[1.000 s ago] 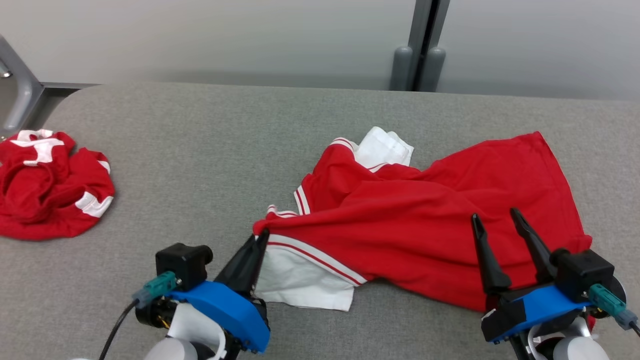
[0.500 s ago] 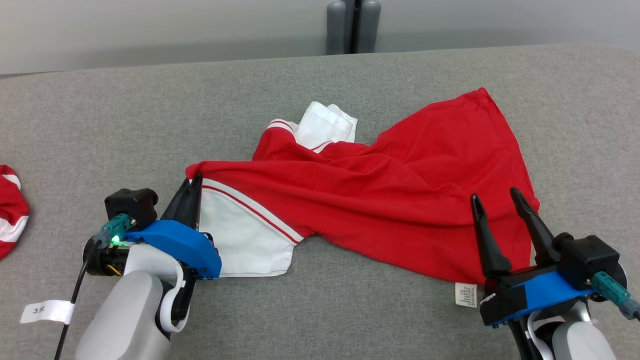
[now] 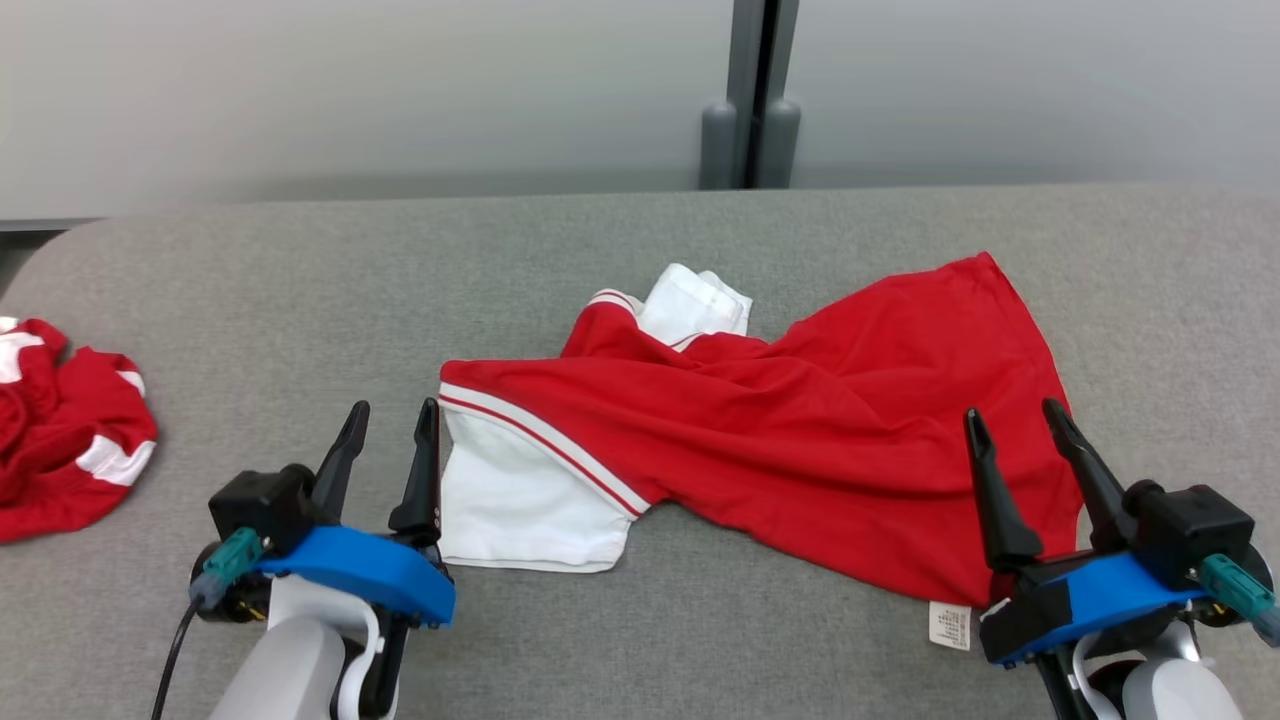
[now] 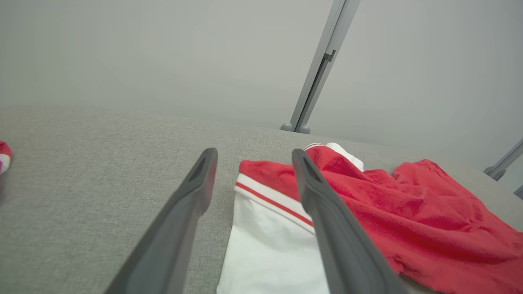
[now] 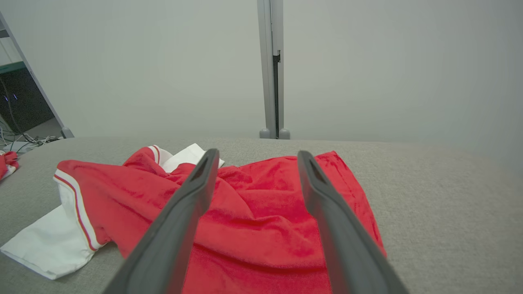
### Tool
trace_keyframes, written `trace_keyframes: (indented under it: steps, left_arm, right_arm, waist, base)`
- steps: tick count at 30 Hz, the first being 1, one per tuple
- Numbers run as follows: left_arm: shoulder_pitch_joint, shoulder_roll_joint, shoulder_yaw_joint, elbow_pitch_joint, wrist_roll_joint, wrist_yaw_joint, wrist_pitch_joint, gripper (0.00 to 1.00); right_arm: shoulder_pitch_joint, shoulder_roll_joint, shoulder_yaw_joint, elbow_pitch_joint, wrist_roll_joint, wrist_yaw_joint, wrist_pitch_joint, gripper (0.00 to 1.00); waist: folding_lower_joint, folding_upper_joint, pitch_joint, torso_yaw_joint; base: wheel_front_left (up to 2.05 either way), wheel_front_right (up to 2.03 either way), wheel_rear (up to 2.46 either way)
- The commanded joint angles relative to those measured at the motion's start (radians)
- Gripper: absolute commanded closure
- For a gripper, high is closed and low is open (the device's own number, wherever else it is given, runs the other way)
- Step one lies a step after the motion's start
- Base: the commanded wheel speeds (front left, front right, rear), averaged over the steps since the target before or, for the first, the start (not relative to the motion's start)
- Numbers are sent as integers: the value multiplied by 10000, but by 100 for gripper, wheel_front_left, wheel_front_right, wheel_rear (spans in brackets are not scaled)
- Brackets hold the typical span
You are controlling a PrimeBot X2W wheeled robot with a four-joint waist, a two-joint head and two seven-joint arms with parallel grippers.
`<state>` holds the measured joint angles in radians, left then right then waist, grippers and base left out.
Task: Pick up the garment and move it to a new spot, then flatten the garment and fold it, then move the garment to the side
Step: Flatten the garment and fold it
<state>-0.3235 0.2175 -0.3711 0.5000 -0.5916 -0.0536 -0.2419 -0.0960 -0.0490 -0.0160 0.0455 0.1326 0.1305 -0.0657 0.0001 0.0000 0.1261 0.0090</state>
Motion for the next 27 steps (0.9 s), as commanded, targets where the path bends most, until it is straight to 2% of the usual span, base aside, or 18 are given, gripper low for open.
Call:
trace_keyframes:
  steps: [1, 5, 7, 11, 20, 27]
  left_arm:
    - [214, 30, 58, -161, 78, 14, -104, 0]
    - [981, 66, 491, -1179, 420, 266, -230, 0]
    - [1675, 1, 1013, -2228, 823, 472, -237, 0]
    - [2434, -133, 1538, -3028, 1161, 626, -240, 0]
    - [2341, -171, 1772, -3598, 1560, 527, -243, 0]
    - [1843, -223, 1582, -3516, 1671, 392, -244, 0]
  right_arm:
    - [99, -28, -71, -22, -63, 6, 21, 0]
    - [321, -26, -174, -47, 0, 6, 245, 0]
    - [492, -26, -288, 4, 92, 6, 556, 0]
    - [629, -31, -691, 190, 231, 6, 1437, 0]
    - [-1376, -26, -2726, 1306, -309, 6, 5106, 0]
    - [-3084, -23, -3948, 2959, -1103, 6, 6231, 0]
  waist:
    - [-1, 0, -88, 45]
    - [-1, 0, -403, 206]
    - [-1, 0, -530, 263]
    - [-1, 0, -538, 309]
    - [-1, 0, 365, 447]
    - [-1, 0, 995, 688]
  base:
    - [0, 0, 0]
    - [0, 0, 0]
    - [0, 0, 0]
    - [0, 0, 0]
    - [0, 0, 0]
    - [0, 0, 0]
